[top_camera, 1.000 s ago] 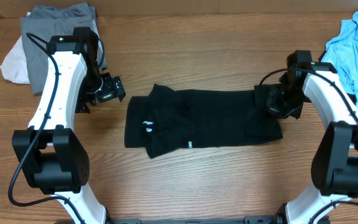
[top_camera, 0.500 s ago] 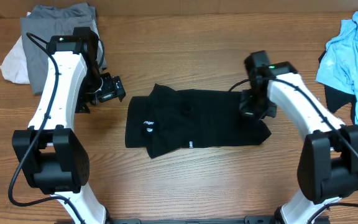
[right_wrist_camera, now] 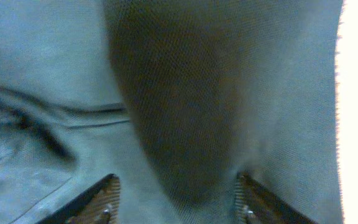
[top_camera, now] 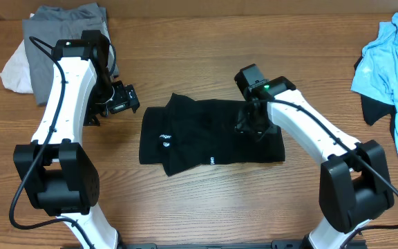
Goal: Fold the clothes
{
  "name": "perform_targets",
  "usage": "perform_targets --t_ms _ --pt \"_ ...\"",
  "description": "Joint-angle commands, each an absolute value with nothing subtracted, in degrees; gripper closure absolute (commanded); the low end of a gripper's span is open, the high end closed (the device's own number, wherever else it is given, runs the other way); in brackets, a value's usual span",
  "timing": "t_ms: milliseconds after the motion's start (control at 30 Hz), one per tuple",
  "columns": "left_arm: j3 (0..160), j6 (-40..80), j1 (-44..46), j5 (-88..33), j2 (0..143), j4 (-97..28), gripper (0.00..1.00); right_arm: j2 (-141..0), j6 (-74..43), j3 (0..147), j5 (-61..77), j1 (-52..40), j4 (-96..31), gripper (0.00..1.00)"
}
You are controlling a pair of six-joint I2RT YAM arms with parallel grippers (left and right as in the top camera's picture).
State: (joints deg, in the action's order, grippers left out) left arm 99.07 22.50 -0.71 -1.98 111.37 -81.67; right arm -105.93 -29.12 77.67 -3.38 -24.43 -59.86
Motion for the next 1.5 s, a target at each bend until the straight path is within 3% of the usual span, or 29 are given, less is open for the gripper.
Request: perform_targets --t_ms 0,233,700,1100,1467 --pt "98.8 22.3 -0.2 -2.6 111.3 -81.9 0.0 -105.8 -31.4 77.2 0.3 -25.4 -58.5 0.31" --pt "98.8 22.3 -0.2 -2.6 111.3 -81.8 0.0 -105.5 -32.0 81.0 0.1 -23.9 -62.5 0.26" --pt "98.8 22.3 -0.2 -2.6 111.3 -81.9 0.0 -105.0 -24.2 86.7 -2.1 -15.1 -75.7 0.27" --pt "98.8 22.3 -0.2 -2.6 111.3 -82.0 0.0 -105.0 -24.0 74.2 2.3 -15.0 -70.0 0.84" --pt "98.8 22.3 0.2 -2.6 111.3 -82.1 0.0 -105.0 -28.8 69.1 10.4 -20.4 -62.4 0.83"
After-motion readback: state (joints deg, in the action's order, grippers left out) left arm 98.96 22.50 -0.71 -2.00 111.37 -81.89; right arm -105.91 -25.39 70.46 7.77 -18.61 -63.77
